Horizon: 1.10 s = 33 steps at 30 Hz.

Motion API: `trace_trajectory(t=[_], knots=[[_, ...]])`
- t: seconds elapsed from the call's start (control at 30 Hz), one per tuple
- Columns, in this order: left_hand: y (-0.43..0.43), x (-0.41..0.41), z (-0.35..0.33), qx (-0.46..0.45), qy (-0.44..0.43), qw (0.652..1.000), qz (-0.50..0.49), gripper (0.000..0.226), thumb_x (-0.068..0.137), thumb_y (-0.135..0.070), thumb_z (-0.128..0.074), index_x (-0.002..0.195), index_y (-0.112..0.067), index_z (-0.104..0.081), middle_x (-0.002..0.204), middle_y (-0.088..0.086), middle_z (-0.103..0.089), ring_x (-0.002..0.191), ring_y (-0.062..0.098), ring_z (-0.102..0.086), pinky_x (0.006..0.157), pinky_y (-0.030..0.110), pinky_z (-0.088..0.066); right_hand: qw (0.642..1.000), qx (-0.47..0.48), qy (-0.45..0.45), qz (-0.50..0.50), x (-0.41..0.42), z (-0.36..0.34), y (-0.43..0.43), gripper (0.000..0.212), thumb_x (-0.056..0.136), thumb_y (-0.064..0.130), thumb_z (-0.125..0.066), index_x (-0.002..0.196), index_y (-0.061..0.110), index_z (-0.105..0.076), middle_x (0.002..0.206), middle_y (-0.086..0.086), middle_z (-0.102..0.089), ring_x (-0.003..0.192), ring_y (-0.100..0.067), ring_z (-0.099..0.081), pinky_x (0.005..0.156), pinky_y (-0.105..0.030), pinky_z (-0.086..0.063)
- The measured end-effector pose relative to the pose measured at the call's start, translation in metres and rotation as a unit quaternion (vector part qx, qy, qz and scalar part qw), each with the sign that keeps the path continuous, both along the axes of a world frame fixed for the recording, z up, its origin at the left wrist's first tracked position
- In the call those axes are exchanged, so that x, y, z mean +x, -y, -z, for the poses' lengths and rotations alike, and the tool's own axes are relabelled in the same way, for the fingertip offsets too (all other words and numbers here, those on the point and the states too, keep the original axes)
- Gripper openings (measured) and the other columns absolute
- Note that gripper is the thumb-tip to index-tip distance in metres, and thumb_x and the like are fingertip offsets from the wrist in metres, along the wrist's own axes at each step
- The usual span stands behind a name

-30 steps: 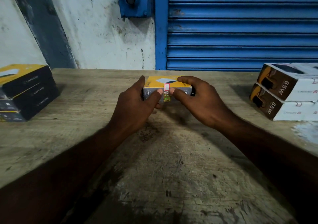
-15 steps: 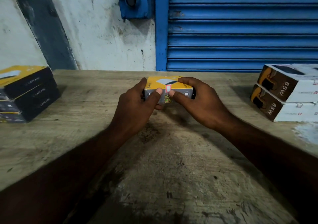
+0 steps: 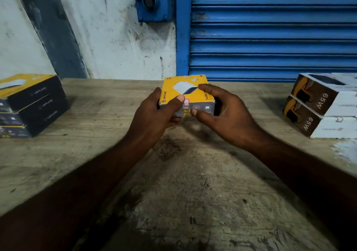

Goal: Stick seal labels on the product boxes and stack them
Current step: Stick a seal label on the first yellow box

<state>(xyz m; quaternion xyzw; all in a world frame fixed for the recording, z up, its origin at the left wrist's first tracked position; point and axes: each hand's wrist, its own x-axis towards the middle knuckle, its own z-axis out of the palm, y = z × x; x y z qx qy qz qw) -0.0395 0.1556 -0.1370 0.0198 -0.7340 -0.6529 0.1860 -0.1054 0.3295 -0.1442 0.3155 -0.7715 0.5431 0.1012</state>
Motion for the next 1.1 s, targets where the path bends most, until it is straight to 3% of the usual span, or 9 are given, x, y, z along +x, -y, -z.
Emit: trace_trajectory(t=[0.13,0.23,0.33,0.47,0.63,0.8,0.87,0.93,1.1], knots=[[-0.002,0.002,-0.002,0.013,0.001,0.999,0.030,0.042,0.088,-0.036,-0.071,0.123,-0.014,-0.059,0.105,0.006,-0.072,0.080,0.018,-0.064,0.091,0.050,-0.058,1.000,-0.014,0.000,-0.019,-0.001,0.000,-0.002,0.062,0.085,0.005,-0.078,0.142,0.016,-0.054,0.120,0.023,-0.063,0.113,-0.002,-0.066,0.102,-0.032,-0.054],[-0.001,0.003,-0.003,0.017,0.001,0.999,0.043,0.049,0.082,-0.040,-0.068,0.123,-0.015,-0.058,0.098,0.002,-0.072,0.074,0.016,-0.060,0.091,0.050,-0.058,0.999,-0.024,0.003,-0.021,-0.002,0.000,-0.002,0.062,0.086,0.005,-0.078,0.142,0.015,-0.053,0.124,0.015,-0.065,0.113,-0.003,-0.066,0.100,-0.030,-0.054],[-0.001,0.002,-0.001,0.002,-0.007,0.999,0.049,0.044,0.089,-0.035,-0.070,0.125,-0.013,-0.056,0.104,0.007,-0.071,0.076,0.016,-0.061,0.090,0.055,-0.057,0.999,-0.033,0.005,-0.030,-0.003,0.001,-0.001,0.063,0.086,0.003,-0.077,0.143,0.011,-0.052,0.127,0.007,-0.066,0.114,-0.003,-0.066,0.098,-0.023,-0.052],[-0.001,0.002,-0.001,-0.034,-0.032,0.999,0.019,0.054,0.080,-0.040,-0.069,0.128,-0.021,-0.056,0.105,0.000,-0.071,0.080,0.011,-0.066,0.083,0.045,-0.062,0.998,-0.042,-0.003,-0.040,0.000,0.000,0.001,0.064,0.086,0.001,-0.077,0.144,0.008,-0.051,0.134,0.000,-0.063,0.117,-0.006,-0.065,0.101,-0.026,-0.053],[0.000,0.001,0.001,-0.031,-0.058,0.998,0.000,0.055,0.085,-0.035,-0.070,0.136,-0.024,-0.053,0.109,-0.001,-0.071,0.082,0.011,-0.066,0.079,0.040,-0.063,0.997,-0.053,-0.036,-0.045,0.003,0.000,0.003,0.064,0.083,0.002,-0.078,0.141,0.012,-0.052,0.138,0.015,-0.056,0.120,0.007,-0.059,0.102,-0.019,-0.047],[0.000,0.000,-0.002,0.015,-0.046,0.999,0.021,0.067,0.081,-0.030,-0.073,0.142,-0.026,-0.046,0.120,0.003,-0.067,0.084,0.012,-0.064,0.084,0.045,-0.061,0.996,-0.064,-0.042,-0.046,0.005,-0.001,0.003,0.068,0.083,-0.002,-0.079,0.144,0.007,-0.051,0.153,0.000,-0.048,0.127,0.004,-0.056,0.108,-0.028,-0.048],[0.000,0.001,-0.003,0.029,-0.041,0.998,0.026,0.068,0.084,-0.023,-0.074,0.144,-0.028,-0.043,0.120,0.000,-0.066,0.083,0.013,-0.063,0.087,0.046,-0.061,0.996,-0.066,-0.045,-0.050,0.007,-0.001,0.005,0.069,0.082,-0.003,-0.079,0.143,0.011,-0.051,0.154,0.008,-0.044,0.128,0.004,-0.054,0.110,-0.032,-0.048],[0.001,0.000,-0.003,0.055,-0.032,0.998,0.029,0.070,0.087,-0.013,-0.075,0.145,-0.029,-0.039,0.114,-0.004,-0.067,0.080,0.013,-0.063,0.088,0.047,-0.060,0.995,-0.070,-0.049,-0.055,0.009,-0.002,0.006,0.070,0.080,0.000,-0.079,0.142,0.016,-0.051,0.152,0.017,-0.041,0.128,0.004,-0.055,0.109,-0.038,-0.049],[0.002,-0.002,-0.002,0.114,-0.008,0.993,0.034,0.077,0.083,-0.004,-0.074,0.139,-0.037,-0.033,0.099,-0.006,-0.070,0.072,0.012,-0.064,0.082,0.037,-0.059,0.993,-0.065,-0.068,-0.069,0.008,-0.002,0.006,0.074,0.077,0.007,-0.076,0.146,0.011,-0.049,0.162,0.007,-0.025,0.137,-0.002,-0.049,0.109,-0.044,-0.049]])
